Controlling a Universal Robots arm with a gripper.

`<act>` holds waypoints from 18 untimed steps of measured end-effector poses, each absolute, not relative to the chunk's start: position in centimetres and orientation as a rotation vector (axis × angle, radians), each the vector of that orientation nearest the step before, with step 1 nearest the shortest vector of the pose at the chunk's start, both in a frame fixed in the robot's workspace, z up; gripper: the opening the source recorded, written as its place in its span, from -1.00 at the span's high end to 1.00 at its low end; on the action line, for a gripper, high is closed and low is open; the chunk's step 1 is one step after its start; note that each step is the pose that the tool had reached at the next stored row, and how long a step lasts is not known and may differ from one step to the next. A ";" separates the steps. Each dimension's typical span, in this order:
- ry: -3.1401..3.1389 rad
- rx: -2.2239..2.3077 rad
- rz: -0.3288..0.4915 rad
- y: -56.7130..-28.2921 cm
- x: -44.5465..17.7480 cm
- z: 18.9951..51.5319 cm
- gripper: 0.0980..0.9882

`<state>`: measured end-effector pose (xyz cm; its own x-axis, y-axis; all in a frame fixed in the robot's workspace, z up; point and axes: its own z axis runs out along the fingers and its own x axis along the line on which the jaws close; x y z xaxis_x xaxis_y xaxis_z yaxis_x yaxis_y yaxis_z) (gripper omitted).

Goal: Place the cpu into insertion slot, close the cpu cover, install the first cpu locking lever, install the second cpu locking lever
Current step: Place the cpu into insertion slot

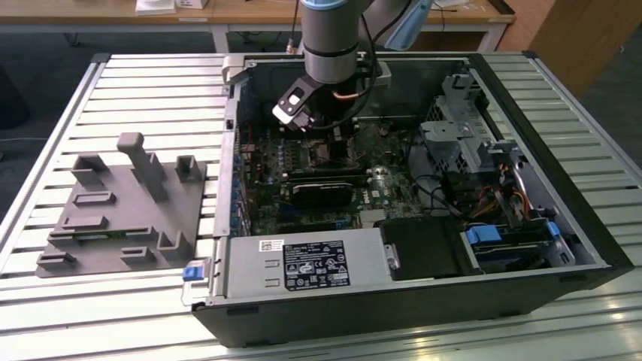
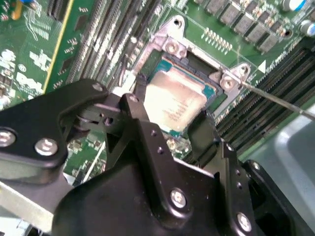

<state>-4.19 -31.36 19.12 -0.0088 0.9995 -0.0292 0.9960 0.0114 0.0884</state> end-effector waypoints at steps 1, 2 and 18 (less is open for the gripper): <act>2.173 2.151 0.064 -31.4 -4.2 19.1 -0.16; 2.173 2.151 0.064 -31.4 -4.2 19.1 -0.16; 2.173 2.151 0.064 -31.1 -4.2 19.3 -0.16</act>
<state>-4.20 -31.08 19.26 -0.0087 0.9995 -0.0299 0.9961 0.0113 0.0879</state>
